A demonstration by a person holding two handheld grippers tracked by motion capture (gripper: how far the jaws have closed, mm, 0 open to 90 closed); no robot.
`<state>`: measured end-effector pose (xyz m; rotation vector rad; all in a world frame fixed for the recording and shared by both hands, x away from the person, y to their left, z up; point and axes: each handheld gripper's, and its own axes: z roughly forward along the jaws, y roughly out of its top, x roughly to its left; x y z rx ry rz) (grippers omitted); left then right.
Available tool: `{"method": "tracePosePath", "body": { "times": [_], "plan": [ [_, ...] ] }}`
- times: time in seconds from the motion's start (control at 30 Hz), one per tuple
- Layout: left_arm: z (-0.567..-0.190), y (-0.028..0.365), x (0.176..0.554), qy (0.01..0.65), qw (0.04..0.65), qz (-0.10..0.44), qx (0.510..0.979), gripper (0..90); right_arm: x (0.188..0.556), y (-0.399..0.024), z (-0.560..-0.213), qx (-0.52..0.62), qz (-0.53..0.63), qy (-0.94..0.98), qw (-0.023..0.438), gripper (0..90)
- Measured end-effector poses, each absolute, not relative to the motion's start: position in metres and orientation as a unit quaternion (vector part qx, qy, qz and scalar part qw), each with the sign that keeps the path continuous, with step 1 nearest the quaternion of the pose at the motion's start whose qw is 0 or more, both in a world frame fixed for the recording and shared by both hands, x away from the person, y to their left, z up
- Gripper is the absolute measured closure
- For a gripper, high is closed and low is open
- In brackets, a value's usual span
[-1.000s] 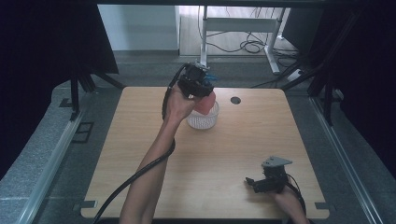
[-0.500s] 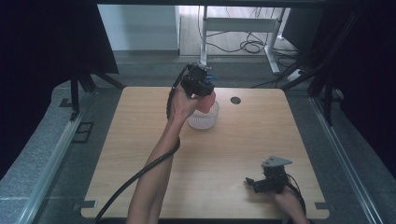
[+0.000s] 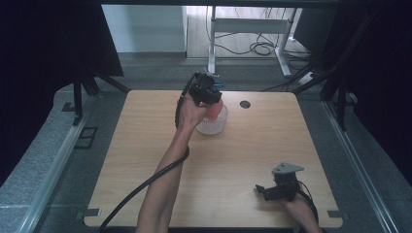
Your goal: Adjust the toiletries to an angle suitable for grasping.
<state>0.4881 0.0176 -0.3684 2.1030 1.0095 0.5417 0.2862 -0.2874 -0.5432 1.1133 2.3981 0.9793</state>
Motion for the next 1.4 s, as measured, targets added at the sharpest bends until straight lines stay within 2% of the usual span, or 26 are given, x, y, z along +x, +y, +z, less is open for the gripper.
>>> {"method": "tracePosePath", "body": {
  "times": [1.4],
  "plan": [
    [-0.428,0.017,0.493,0.418,0.353,0.207,0.811,52.7,0.286,-0.287,-0.543,0.389,0.342,0.840,0.160,0.0]
  ]
}}
